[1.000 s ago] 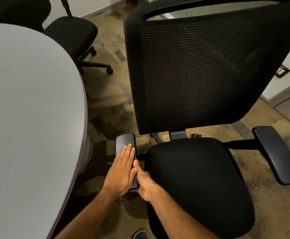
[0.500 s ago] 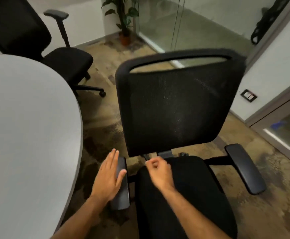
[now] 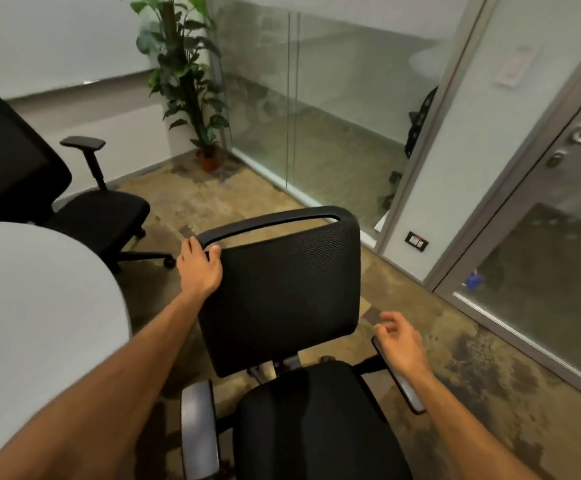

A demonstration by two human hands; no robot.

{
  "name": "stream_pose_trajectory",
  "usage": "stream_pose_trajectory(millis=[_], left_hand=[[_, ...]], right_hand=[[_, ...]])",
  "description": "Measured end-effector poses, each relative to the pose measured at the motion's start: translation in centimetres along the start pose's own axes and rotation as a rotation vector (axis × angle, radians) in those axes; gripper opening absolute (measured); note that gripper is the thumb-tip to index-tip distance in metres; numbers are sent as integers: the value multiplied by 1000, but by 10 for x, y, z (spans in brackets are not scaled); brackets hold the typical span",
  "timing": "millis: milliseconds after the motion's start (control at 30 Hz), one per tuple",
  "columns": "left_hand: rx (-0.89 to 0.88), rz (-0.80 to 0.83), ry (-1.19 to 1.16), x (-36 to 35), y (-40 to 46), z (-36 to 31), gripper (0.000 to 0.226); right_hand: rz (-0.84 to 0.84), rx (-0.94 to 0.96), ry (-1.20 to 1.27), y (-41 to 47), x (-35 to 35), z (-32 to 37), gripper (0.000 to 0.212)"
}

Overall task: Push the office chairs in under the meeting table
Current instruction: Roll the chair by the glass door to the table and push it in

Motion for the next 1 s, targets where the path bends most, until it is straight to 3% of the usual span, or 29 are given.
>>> stream_pose_trajectory(millis=[267,467,600,800,1000], left_hand=[[-178,161,298,-63,26,-65,77],[-270,311,309,-136,7,-138,78],[-339,388,305,-184,-15,-179,75],[-441,489,434,-233,-38,-224,72],[-493,514,532,-258,-62,-241,82]], right_hand=[[-12,156,18,2,39,8,41],[-10,358,-171,20,66,26,62],[-104,468,-461,48,96,36,74],[-112,311,-771,93,138,-6,82],[-33,261,-747,81,148,-37,86]])
Point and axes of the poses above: each hand's wrist, its own y-axis towards the middle knuckle, its own x-axis out of the back of the hand, z = x × y, the point moved 7 cm from there along y, towards the middle knuckle, and after that the axes turned 2 degrees about -y, right-handed, at the moved point
